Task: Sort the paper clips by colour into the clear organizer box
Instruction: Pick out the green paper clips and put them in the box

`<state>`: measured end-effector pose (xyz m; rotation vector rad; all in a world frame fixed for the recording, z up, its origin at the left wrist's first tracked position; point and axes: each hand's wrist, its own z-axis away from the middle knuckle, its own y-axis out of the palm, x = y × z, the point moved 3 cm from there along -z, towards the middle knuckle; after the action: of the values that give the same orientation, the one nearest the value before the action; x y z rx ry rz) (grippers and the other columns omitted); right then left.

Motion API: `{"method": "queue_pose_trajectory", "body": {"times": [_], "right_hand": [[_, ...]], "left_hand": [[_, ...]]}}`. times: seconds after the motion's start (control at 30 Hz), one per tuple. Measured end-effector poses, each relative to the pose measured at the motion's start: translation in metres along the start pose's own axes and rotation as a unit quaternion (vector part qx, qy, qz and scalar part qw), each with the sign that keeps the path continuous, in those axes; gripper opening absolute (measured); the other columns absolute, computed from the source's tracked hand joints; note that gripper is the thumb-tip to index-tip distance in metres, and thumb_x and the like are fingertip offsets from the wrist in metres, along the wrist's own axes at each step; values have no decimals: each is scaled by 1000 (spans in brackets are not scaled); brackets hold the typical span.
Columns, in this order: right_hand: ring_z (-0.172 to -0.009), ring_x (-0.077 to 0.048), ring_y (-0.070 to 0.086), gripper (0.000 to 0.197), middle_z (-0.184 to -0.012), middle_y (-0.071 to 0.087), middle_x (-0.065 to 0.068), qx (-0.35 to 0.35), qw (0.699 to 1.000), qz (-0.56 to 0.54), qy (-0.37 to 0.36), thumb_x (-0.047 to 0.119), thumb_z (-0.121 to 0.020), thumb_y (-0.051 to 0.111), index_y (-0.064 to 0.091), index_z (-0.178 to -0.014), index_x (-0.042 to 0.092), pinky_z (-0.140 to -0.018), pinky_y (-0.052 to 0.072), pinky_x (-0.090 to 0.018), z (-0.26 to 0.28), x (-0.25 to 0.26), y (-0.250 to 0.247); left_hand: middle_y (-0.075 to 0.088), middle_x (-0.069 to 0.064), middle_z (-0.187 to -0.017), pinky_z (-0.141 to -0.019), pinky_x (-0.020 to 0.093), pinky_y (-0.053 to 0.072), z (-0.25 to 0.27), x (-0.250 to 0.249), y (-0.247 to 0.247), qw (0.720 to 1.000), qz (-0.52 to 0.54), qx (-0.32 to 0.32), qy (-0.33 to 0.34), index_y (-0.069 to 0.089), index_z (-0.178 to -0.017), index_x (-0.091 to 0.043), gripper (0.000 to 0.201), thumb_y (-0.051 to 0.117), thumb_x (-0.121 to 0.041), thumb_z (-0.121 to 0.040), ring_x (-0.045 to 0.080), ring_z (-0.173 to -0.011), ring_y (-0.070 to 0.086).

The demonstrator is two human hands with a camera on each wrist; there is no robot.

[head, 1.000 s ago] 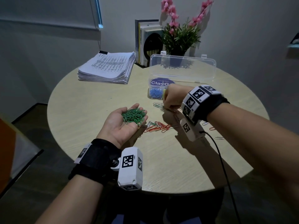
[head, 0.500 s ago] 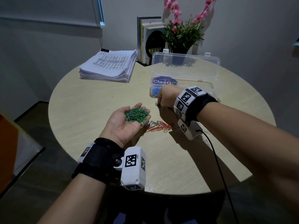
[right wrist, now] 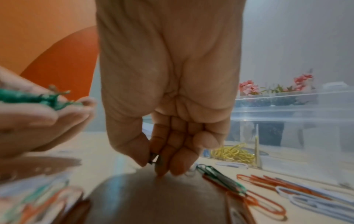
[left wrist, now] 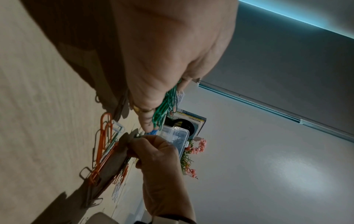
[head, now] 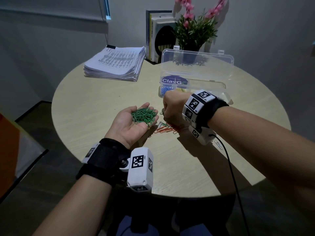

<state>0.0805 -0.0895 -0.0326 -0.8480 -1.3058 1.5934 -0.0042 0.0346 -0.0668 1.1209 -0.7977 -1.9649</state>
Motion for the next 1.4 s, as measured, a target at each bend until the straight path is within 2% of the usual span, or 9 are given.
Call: {"method": "queue_pose_trajectory", "body": {"times": [0.2,0.27,0.5,0.67,0.8,0.93,1.1,1.27,1.4], "right_hand": [[-67,-11,63,9,-71,70,0,8,993,-118,-2,9,-81,64,71,-76,11,-66,53,-25,4,-14,-22],[-64,-9,64,19,-65,66,3,9,984,-176,-21,5,-82,65,64,-66,16,-54,47,-16,9,-11,-31],[-58,2,60,18,-69,66,7,15,970,-219,-101,13,-83,72,70,-101,15,-50,46,-10,28,23,-45],[-57,-5,60,12,-72,68,-1,-48,984,-170,-26,5,-86,65,73,-96,7,-49,48,-14,31,0,-47],[-84,-23,66,19,-95,72,-15,-119,984,-114,65,2,-86,57,72,-96,0,-74,54,-31,31,-36,-46],[-95,-34,60,20,-97,65,-18,-204,961,-75,169,-2,-82,51,67,-94,0,-74,51,-35,38,-78,-54],[-118,-38,42,35,-123,49,-19,-137,957,5,255,5,-87,45,53,-121,6,-90,43,-47,45,-123,-46],[-97,-34,60,21,-105,67,-14,-149,960,-58,229,4,-87,52,66,-101,11,-82,52,-36,42,-150,-26],[-87,-31,61,30,-98,67,-14,-188,957,-78,207,-5,-84,48,66,-97,15,-74,48,-32,50,-156,-18]], "left_hand": [[56,19,-89,-85,44,43,-4,-2,1,1000,3,-8,-4,58,-92,4,43,25,-21,-101,32,-87,55],[55,19,-90,-88,44,41,-7,0,2,1000,0,-16,-5,58,-92,4,43,25,-21,-101,32,-87,55],[55,25,-94,-102,45,37,-9,12,11,999,34,-18,-15,52,-95,7,35,28,-17,-100,34,-84,53],[54,20,-92,-95,45,38,-8,7,8,1000,17,-19,2,57,-91,5,41,26,-18,-101,33,-88,53],[54,21,-93,-94,46,38,-11,-2,17,1000,14,-15,14,58,-90,6,42,26,-18,-102,34,-89,53],[55,23,-92,-95,46,38,-20,0,39,1000,4,-4,12,58,-90,6,39,27,-16,-102,36,-93,53],[52,22,-95,-92,46,40,-38,4,69,1000,-3,19,5,56,-86,3,37,29,-17,-102,33,-96,53],[49,18,-99,-89,45,43,-60,8,106,999,0,51,10,54,-87,2,32,29,-14,-101,28,-107,47],[48,20,-96,-91,44,41,-78,15,130,999,-11,47,16,52,-87,3,30,29,-11,-101,29,-94,50]]}}
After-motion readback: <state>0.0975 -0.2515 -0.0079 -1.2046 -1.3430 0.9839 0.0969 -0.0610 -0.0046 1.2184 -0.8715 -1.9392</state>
